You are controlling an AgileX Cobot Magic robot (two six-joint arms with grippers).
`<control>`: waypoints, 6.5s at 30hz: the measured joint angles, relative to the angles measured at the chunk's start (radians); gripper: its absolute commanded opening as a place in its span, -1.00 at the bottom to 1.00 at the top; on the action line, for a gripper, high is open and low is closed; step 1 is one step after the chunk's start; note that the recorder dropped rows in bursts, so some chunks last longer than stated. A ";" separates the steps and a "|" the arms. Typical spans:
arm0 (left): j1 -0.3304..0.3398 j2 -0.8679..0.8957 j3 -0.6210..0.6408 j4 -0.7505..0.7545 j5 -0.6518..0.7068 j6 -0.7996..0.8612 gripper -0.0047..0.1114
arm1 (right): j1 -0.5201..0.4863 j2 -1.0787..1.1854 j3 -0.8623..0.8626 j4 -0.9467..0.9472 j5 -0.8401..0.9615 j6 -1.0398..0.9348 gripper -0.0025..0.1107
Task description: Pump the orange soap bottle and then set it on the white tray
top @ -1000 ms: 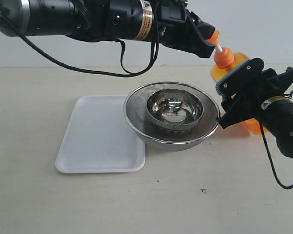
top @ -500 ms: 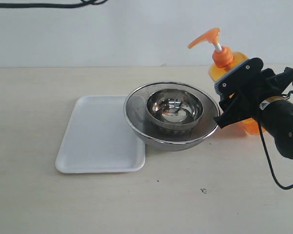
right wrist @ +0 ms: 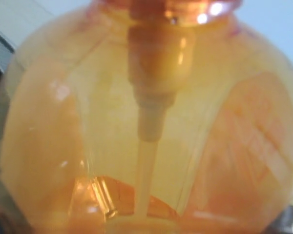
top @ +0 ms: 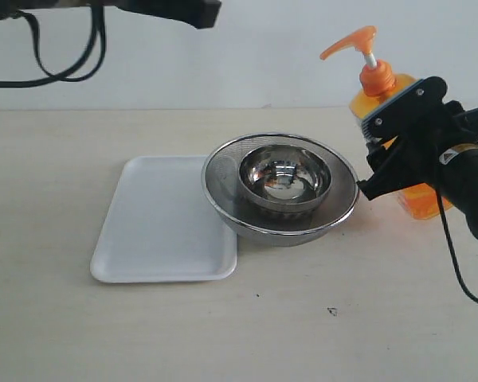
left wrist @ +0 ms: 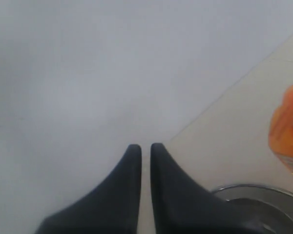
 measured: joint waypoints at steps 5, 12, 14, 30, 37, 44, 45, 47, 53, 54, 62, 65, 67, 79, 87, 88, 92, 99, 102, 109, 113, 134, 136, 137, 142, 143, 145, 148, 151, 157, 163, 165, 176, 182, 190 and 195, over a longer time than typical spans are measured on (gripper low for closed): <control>0.000 -0.148 0.057 0.000 0.104 -0.006 -0.84 | 0.000 -0.079 0.000 0.001 0.000 -0.003 -0.96; 0.000 -0.305 0.177 -0.005 0.255 -0.006 -0.84 | 0.000 -0.192 -0.038 0.007 0.072 0.034 -0.96; 0.000 -0.330 0.219 -0.027 0.297 -0.006 -0.84 | 0.000 -0.220 -0.075 -0.013 0.133 0.090 -0.96; 0.000 -0.571 0.495 -0.204 0.509 0.019 -0.84 | 0.373 -0.080 -0.494 -0.413 0.274 0.676 -0.96; 0.000 -0.674 0.577 -0.345 0.577 0.119 -0.84 | 0.480 0.151 -0.663 -0.310 0.306 0.649 -0.96; 0.000 -0.677 0.639 -0.408 0.579 0.146 -0.84 | 0.538 0.302 -0.755 0.163 0.378 0.259 -0.96; 0.000 -0.677 0.639 -0.419 0.579 0.146 -0.84 | 0.540 0.310 -0.759 0.211 0.369 0.232 -0.96; 0.000 -0.677 0.639 -0.447 0.579 0.154 -0.84 | 0.540 0.329 -0.766 0.271 0.349 0.208 -0.96; 0.000 -0.677 0.687 -0.501 0.544 0.195 -0.84 | 0.540 0.391 -0.766 0.359 0.319 0.151 -0.96; 0.000 -0.677 0.687 -0.501 0.544 0.195 -0.84 | 0.540 0.396 -0.766 0.359 0.319 0.151 -0.96; 0.000 -0.677 0.687 -0.501 0.516 0.199 -0.84 | 0.540 0.402 -0.766 0.365 0.354 0.151 -0.77; 0.000 -0.677 0.687 -0.501 0.507 0.199 -0.84 | 0.540 0.402 -0.766 0.365 0.379 0.151 -0.32; 0.000 -0.677 0.687 -0.501 0.503 0.199 -0.84 | 0.540 0.402 -0.766 0.365 0.384 0.151 -0.02; 0.000 -0.677 0.687 -0.501 0.502 0.199 -0.84 | 0.540 0.395 -0.777 0.356 0.343 0.149 0.53; 0.000 -0.677 0.687 -0.495 0.502 0.199 -0.84 | 0.540 0.365 -0.777 0.356 0.361 0.149 0.52; 0.000 -0.677 0.687 -0.495 0.502 0.199 -0.84 | 0.540 0.357 -0.777 0.356 0.370 0.149 0.52; 0.000 -0.677 0.687 -0.493 0.502 0.199 -0.84 | 0.540 0.328 -0.777 0.356 0.429 0.149 0.52; 0.000 -0.677 0.687 -0.493 0.520 0.199 -0.84 | 0.540 0.290 -0.777 0.356 0.500 0.141 0.52; 0.000 -0.677 0.687 -0.491 0.525 0.199 -0.84 | 0.540 0.273 -0.777 0.358 0.519 0.130 0.52; 0.000 -0.677 0.687 -0.491 0.527 0.199 -0.84 | 0.536 0.229 -0.777 0.359 0.569 0.089 0.52; 0.000 -0.677 0.687 -0.489 0.529 0.201 -0.84 | 0.488 0.208 -0.777 0.359 0.652 0.080 0.52; 0.000 -0.677 0.687 -0.481 0.469 0.201 -0.84 | 0.327 0.010 -0.777 0.181 1.184 0.114 0.52; 0.000 -0.677 0.687 -0.492 0.462 0.201 -0.84 | 0.327 0.005 -0.777 0.115 1.235 0.130 0.52; 0.000 -0.677 0.687 -0.493 0.462 0.201 -0.84 | 0.327 0.005 -0.777 0.094 1.254 0.135 0.52; 0.000 -0.677 0.687 -0.496 0.462 0.201 -0.84 | 0.327 0.005 -0.777 0.015 1.280 0.151 0.52; 0.000 -0.677 0.687 -0.496 0.462 0.201 -0.84 | 0.327 0.005 -0.777 0.007 1.280 0.153 0.51; 0.000 -0.677 0.687 -0.496 0.461 0.201 -0.84 | 0.327 0.005 -0.777 -0.012 1.280 0.161 0.40; 0.000 -0.677 0.687 -0.496 0.454 0.201 -0.84 | 0.327 0.005 -0.777 -0.021 1.280 0.164 -0.05; 0.000 -0.677 0.687 -0.496 0.417 0.201 -0.84 | 0.327 0.005 -0.777 -0.022 1.280 0.166 -0.72; 0.000 -0.645 0.687 -0.496 0.365 0.201 -0.84 | 0.327 0.005 -0.777 -0.060 1.286 0.173 -0.96; 0.000 -0.516 0.687 -0.411 0.365 0.140 -0.84 | 0.327 0.005 -0.777 -0.109 1.284 0.175 -0.96; 0.000 -0.463 0.687 -0.301 0.375 0.028 -0.84 | 0.327 0.013 -0.777 -0.110 1.271 0.175 -0.96; 0.000 -0.339 0.687 -0.015 0.531 -0.339 -0.84 | 0.327 0.127 -0.777 -0.112 1.207 0.194 -0.96; 0.000 -0.339 0.687 -0.015 0.574 -0.317 -0.84 | 0.327 0.138 -0.777 -0.070 1.165 0.203 -0.96; 0.000 -0.256 0.687 -0.012 0.682 -0.306 -0.84 | 0.327 0.138 -0.777 -0.033 1.082 0.206 -0.96; 0.022 -0.117 0.586 -0.012 0.661 -0.306 -0.84 | 0.327 0.138 -0.777 -0.027 1.034 0.187 -0.96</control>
